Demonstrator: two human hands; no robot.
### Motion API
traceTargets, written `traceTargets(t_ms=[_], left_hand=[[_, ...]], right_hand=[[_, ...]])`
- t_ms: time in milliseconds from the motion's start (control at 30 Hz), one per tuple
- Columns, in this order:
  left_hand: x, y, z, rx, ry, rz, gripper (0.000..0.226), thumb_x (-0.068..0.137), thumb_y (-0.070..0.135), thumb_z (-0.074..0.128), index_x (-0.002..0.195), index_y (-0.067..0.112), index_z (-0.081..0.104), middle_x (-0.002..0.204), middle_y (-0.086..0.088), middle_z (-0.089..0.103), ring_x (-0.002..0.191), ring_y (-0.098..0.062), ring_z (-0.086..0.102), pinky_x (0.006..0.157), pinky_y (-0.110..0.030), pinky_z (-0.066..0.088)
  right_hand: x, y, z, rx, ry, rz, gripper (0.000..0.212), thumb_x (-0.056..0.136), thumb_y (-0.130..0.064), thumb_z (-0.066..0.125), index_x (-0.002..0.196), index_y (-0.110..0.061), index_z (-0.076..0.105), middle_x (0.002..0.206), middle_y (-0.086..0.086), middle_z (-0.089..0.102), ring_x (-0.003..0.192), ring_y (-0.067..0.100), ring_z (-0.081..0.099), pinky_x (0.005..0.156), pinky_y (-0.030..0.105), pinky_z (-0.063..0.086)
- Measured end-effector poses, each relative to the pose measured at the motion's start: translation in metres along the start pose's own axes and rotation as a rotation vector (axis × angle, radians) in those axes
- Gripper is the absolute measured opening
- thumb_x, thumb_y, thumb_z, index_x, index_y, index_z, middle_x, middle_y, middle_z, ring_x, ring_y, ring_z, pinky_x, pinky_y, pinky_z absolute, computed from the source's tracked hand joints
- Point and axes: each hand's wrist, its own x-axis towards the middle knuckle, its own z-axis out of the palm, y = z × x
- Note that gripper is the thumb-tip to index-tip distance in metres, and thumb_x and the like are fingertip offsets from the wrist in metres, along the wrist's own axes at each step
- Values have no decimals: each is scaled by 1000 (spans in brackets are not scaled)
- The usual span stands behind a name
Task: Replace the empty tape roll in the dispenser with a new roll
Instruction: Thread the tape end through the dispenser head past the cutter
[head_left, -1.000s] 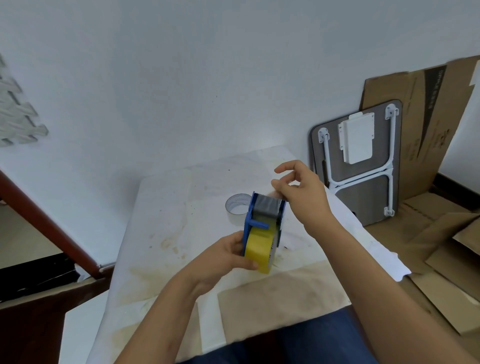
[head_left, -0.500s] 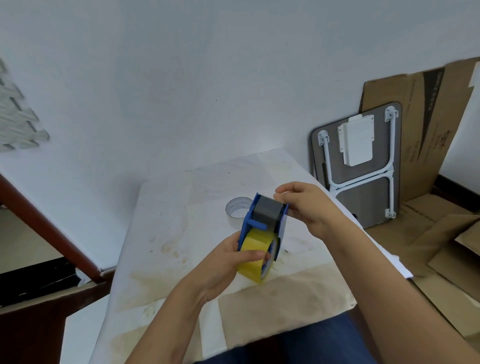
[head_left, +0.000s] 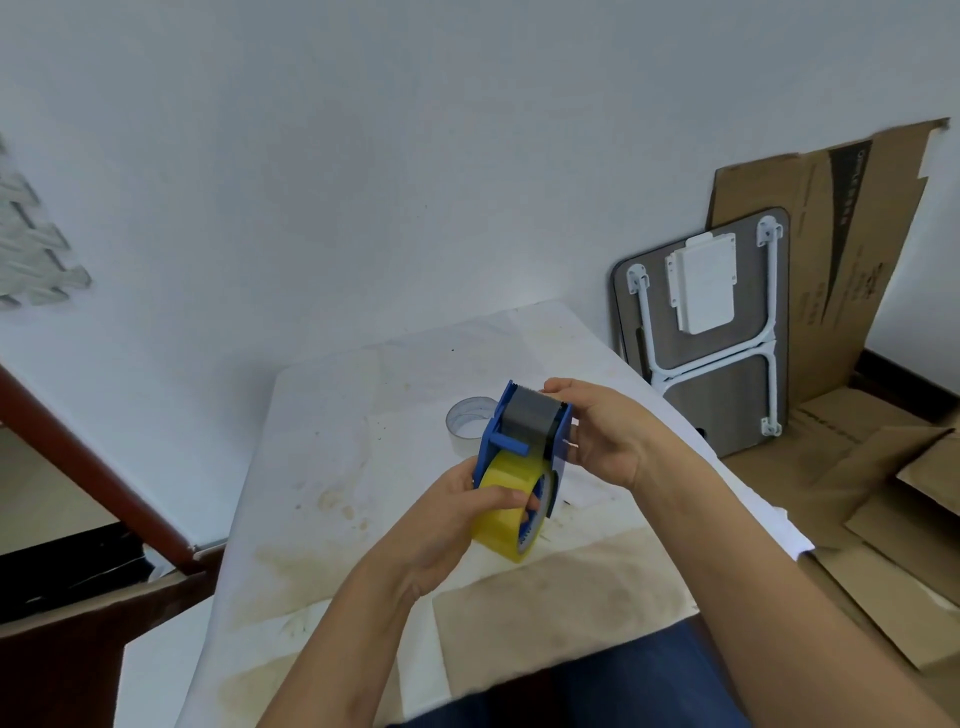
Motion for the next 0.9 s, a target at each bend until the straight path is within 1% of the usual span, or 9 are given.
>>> traceTargets(t_ms=[133, 267, 367, 467, 533, 633, 700, 800, 900], left_hand=[[-1, -1, 4, -39, -1, -22, 39, 76, 13, 69, 114, 10, 67, 94, -4, 75, 85, -16, 71, 79, -31, 58], [-3, 1, 3, -68, -3, -55, 37, 76, 14, 69, 112, 10, 67, 91, -3, 75, 82, -15, 72, 75, -30, 57], [-2, 2, 2, -105, 14, -70, 33, 76, 15, 70, 108, 10, 69, 89, -4, 75, 79, -15, 72, 74, -31, 57], [-2, 7, 2, -158, 35, -87, 27, 77, 14, 73, 104, 10, 72, 87, -4, 74, 75, -14, 70, 70, -29, 57], [-2, 10, 2, -222, 63, -100, 23, 76, 14, 75, 98, 8, 73, 85, -5, 74, 72, -15, 68, 72, -31, 56], [1, 13, 0, -340, 81, -124, 25, 76, 18, 71, 98, 6, 73, 86, -8, 72, 70, -16, 66, 77, -35, 53], [2, 13, -2, -364, 78, -140, 26, 76, 18, 71, 99, 6, 72, 87, -8, 72, 69, -16, 66, 76, -35, 53], [2, 14, -4, -365, 84, -158, 26, 75, 19, 71, 98, 7, 72, 86, -8, 71, 69, -16, 65, 77, -35, 53], [1, 14, -4, -376, 90, -172, 21, 74, 19, 72, 92, 8, 75, 85, -8, 70, 70, -17, 64, 79, -36, 52]], right_hand=[[-1, 3, 5, -29, 54, -48, 15, 90, -12, 58, 76, -15, 64, 75, 4, 58, 71, 18, 53, 55, 28, 48], [1, 5, 7, -60, 20, -110, 23, 92, -9, 52, 74, -13, 66, 75, 5, 60, 74, 21, 52, 60, 31, 47], [2, 10, 6, -40, 32, -161, 30, 96, -5, 44, 85, -10, 71, 87, 6, 68, 82, 22, 59, 65, 30, 54], [0, 15, 5, -38, -22, -229, 39, 96, 0, 35, 102, -8, 73, 104, 10, 74, 95, 23, 66, 77, 31, 57], [-2, 17, 4, -98, -57, -264, 38, 99, -6, 37, 112, -14, 71, 111, 5, 74, 101, 21, 68, 79, 29, 56], [-5, 25, 2, -170, -155, -226, 34, 101, -20, 42, 127, -25, 64, 119, -3, 73, 101, 14, 69, 71, 26, 56], [-6, 27, -2, -240, -234, -220, 39, 101, -19, 45, 136, -30, 55, 123, -5, 70, 102, 14, 70, 74, 29, 58], [-6, 27, -11, -382, -333, -210, 58, 97, -11, 53, 141, -47, 41, 130, -12, 65, 113, 21, 66, 91, 45, 56], [-3, 27, -17, -457, -395, -175, 85, 89, 3, 60, 145, -53, 29, 136, -12, 59, 117, 25, 63, 91, 49, 55]])
